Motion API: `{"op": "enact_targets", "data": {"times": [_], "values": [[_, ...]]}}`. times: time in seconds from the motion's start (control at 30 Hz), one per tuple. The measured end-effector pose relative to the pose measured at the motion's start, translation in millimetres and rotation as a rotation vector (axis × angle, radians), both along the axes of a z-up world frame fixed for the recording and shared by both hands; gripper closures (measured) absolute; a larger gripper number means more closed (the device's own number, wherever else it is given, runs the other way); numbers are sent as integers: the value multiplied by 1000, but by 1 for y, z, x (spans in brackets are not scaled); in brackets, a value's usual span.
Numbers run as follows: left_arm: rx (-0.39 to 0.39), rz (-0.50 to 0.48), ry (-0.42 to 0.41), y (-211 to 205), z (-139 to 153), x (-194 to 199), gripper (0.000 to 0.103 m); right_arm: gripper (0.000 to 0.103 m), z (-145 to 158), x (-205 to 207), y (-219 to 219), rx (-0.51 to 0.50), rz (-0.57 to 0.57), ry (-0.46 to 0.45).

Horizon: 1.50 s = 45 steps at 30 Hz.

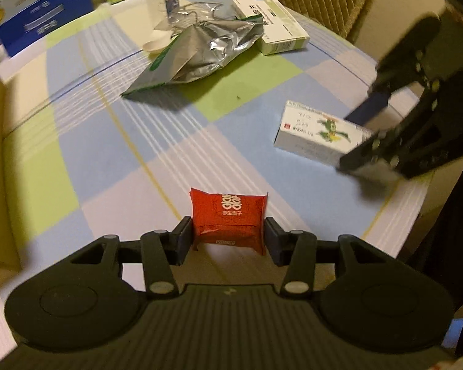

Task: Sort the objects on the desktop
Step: 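Grasp the red snack packet with the left tool while the right tool grasps the white parrot box, then lift the red packet with the left tool while the right tool lifts the white parrot box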

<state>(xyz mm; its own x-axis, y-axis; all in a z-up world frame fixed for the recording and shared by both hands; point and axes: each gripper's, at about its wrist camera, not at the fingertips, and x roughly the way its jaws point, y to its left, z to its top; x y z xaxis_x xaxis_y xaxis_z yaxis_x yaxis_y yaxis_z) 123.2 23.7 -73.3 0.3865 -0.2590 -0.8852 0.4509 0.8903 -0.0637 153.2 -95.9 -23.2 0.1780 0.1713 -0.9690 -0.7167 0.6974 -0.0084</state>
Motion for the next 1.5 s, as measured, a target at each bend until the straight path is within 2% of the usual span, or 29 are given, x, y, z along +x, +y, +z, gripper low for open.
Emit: {"op": "enact_targets", "data": {"times": [0.17,0.37,0.5,0.6,0.77,0.87,0.97,1.07,1.13,1.17,1.3,1.5], "values": [[-29,45,-34,5,-2,-12,51,67,-8,-16,-9,68,-104,-113],[-77,92,-107,13,-5,-19,46,64,-10,-30,-30,198,-272,-176],[-103,132,-152,15,-10,-21,37,58,-11,-37,-32,258,-349,-221],[-103,142,-194,13,-12,-24,35,55,-13,-42,-31,279,-375,-257],[-52,107,-237,7,-18,-29,34,52,-18,-46,-24,264,-361,-303],[-58,113,-253,8,-20,-31,34,51,-23,-48,-22,264,-357,-339],[-65,112,-275,7,-22,-33,37,50,-27,-51,-22,280,-370,-374],[-69,95,-276,5,-20,-35,49,47,-27,-53,-22,287,-380,-378],[-66,87,-279,4,-20,-36,52,47,-27,-52,-22,283,-375,-379],[-70,89,-280,5,-20,-36,58,47,-27,-52,-22,283,-377,-379],[-82,100,-276,7,-19,-36,63,47,-27,-54,-22,279,-383,-385],[-71,101,-288,6,-18,-40,65,48,-28,-54,-22,282,-375,-391]]}}
